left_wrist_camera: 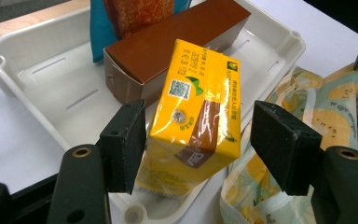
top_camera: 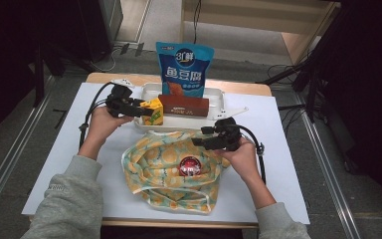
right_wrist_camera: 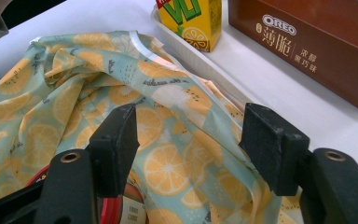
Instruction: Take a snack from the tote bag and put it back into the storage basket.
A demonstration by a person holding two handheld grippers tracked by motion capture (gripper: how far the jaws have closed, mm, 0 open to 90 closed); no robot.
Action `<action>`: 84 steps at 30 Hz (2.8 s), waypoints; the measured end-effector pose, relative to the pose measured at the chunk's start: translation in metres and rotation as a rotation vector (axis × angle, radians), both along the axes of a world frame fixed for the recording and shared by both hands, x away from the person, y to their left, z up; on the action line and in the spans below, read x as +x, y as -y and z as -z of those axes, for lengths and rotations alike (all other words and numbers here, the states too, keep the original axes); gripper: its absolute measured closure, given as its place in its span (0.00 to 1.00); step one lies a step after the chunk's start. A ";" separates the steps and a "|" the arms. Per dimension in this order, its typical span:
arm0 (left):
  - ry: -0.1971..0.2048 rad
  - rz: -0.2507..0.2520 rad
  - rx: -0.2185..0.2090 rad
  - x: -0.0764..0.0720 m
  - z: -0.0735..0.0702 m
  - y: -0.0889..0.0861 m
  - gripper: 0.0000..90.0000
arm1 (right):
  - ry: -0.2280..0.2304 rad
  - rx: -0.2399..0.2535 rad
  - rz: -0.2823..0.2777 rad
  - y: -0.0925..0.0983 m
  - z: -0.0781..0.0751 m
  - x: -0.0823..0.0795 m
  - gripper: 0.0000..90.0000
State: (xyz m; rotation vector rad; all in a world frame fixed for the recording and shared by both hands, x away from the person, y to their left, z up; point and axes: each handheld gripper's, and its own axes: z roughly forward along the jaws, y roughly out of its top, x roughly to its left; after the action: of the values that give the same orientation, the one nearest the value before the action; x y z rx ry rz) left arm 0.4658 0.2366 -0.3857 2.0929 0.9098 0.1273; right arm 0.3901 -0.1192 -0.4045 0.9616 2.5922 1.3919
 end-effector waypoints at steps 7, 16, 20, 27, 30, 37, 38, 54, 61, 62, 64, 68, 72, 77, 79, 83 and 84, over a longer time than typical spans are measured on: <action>-0.011 -0.012 -0.016 -0.004 -0.003 -0.008 0.40 | 0.002 0.001 -0.004 0.000 0.000 0.001 0.42; -0.022 -0.017 -0.023 -0.013 -0.005 -0.013 0.40 | -0.002 0.004 -0.001 -0.001 -0.001 0.002 0.42; -0.012 -0.020 -0.025 -0.019 -0.005 -0.015 0.43 | -0.001 0.007 -0.003 -0.001 -0.001 0.003 0.42; -0.031 -0.017 -0.027 -0.025 -0.004 -0.017 0.47 | -0.003 0.004 -0.006 -0.003 -0.002 0.003 0.42; -0.072 -0.028 -0.035 -0.028 -0.003 -0.015 0.50 | -0.001 0.006 -0.008 -0.003 -0.002 0.004 0.42; -0.090 -0.024 -0.059 -0.033 0.001 -0.011 0.67 | 0.001 0.008 -0.012 -0.003 -0.002 0.004 0.42; -0.096 -0.023 -0.071 -0.033 0.002 -0.010 0.71 | 0.001 0.006 -0.010 -0.003 -0.002 0.004 0.42; -0.099 0.028 -0.031 -0.033 0.015 0.007 1.00 | 0.001 0.015 -0.016 -0.005 -0.003 0.003 0.42; -0.091 -0.005 -0.018 -0.028 0.020 0.009 1.00 | 0.004 0.017 -0.022 -0.005 -0.004 0.000 0.42; -0.094 -0.011 -0.020 -0.028 0.021 0.009 1.00 | 0.004 0.019 -0.022 -0.005 -0.004 -0.001 0.42; -0.098 -0.016 -0.020 -0.026 0.022 0.006 1.00 | 0.002 0.018 -0.020 -0.005 -0.004 -0.001 0.42; -0.100 -0.027 -0.029 -0.025 0.021 0.001 1.00 | -0.001 0.015 -0.019 -0.004 -0.004 -0.002 0.42; -0.100 -0.035 -0.020 -0.024 0.023 -0.001 1.00 | -0.003 0.015 -0.017 -0.004 -0.004 -0.002 0.42; -0.116 -0.046 -0.032 -0.023 0.025 -0.006 1.00 | 0.000 0.017 -0.018 -0.004 -0.003 -0.001 0.42; -0.120 -0.048 -0.030 -0.023 0.025 -0.007 1.00 | 0.000 0.016 -0.019 -0.005 -0.002 -0.001 0.42; -0.125 -0.054 -0.028 -0.023 0.027 -0.009 1.00 | -0.003 0.019 -0.018 -0.004 -0.003 -0.002 0.42; -0.124 -0.056 -0.032 -0.023 0.027 -0.010 1.00 | -0.002 0.020 -0.020 -0.003 -0.003 -0.001 0.42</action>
State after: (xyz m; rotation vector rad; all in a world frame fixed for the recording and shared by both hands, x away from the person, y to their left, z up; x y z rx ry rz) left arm 0.4430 0.2467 -0.4128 2.0646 1.0381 0.0112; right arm 0.3888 -0.1158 -0.4011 0.9428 2.6011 1.4247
